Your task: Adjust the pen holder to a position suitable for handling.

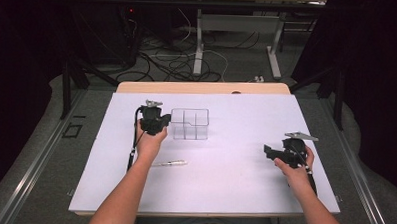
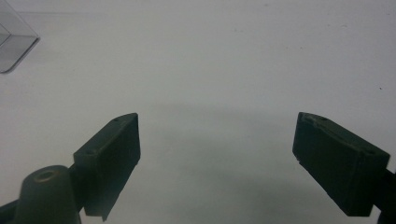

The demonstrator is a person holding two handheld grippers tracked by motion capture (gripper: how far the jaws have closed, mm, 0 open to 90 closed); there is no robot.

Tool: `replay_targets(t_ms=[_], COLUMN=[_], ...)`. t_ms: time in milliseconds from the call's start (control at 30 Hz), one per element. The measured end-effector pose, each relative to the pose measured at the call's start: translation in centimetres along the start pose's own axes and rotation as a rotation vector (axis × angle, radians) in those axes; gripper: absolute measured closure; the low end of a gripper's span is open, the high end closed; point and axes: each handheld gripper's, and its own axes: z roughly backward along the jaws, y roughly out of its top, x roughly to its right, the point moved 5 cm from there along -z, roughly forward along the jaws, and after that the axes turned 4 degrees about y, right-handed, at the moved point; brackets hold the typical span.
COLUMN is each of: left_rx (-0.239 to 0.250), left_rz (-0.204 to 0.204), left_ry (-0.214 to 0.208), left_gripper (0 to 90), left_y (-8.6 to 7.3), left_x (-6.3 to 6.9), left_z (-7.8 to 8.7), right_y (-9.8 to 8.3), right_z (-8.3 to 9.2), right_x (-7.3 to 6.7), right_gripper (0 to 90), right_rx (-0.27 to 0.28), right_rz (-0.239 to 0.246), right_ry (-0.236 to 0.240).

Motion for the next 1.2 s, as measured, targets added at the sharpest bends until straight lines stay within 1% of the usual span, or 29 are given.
replay_targets(t_ms=[200,300,467,500,700,733,767,800,833,900,967,1033,1200], left_rx=[0.0,-0.006,0.001,-0.001,0.003,-0.002,0.003,0.004,0.004,0.006,0.006,0.002,0.003], left_rz=[0.005,0.001,-0.003,-0.012,-0.012,-0.015,-0.021,-0.012,-0.017,-0.009,-0.012,-0.018,-0.008], left_ry=[-0.012,-0.015,-0.017,-0.017,-0.027,-0.029,-0.026,-0.03,-0.029,-0.034,-0.033,-0.029,-0.033], left_gripper=[90.0,90.0,90.0,90.0,90.0,90.0,90.0,90.0,90.0,90.0,90.0,90.0,90.0], left_y=[0.1,0.1,0.3,0.3,0.5,0.5,0.5,0.5,0.5,0.5,0.6,0.6,0.6], left_x=[1.0,1.5,2.4,2.5,3.5,3.6,3.7,3.9,4.0,4.2,4.4,4.4,4.4], left_z=[-0.4,-0.5,-0.8,-0.9,-1.3,-1.3,-1.4,-1.4,-1.5,-1.6,-1.6,-1.6,-1.6], right_y=[0.0,0.0,-0.1,-0.1,-0.1,-0.1,-0.1,-0.1,-0.1,-0.1,-0.1,-0.1,-0.1], right_z=[0.0,-0.1,-0.1,-0.1,-0.1,-0.1,-0.1,-0.1,-0.1,-0.1,-0.1,-0.1,-0.1], right_x=[0.0,0.0,0.0,0.0,-0.1,-0.1,-0.1,-0.1,-0.1,-0.1,-0.1,-0.1,-0.1], right_gripper=[14.7,14.7,14.7,14.7,14.7,14.7,14.7,14.7,14.7,14.7,14.7,14.7,14.7], right_rx=[-0.002,-0.002,-0.003,-0.003,-0.003,-0.003,-0.003,-0.003,-0.003,-0.004,-0.004,-0.004,-0.004], right_rz=[0.001,0.004,0.003,0.003,0.001,0.004,0.004,0.001,0.002,0.002,0.003,0.002,0.004], right_ry=[0.001,0.001,0.003,0.003,0.003,0.004,0.004,0.005,0.005,0.006,0.006,0.006,0.007])
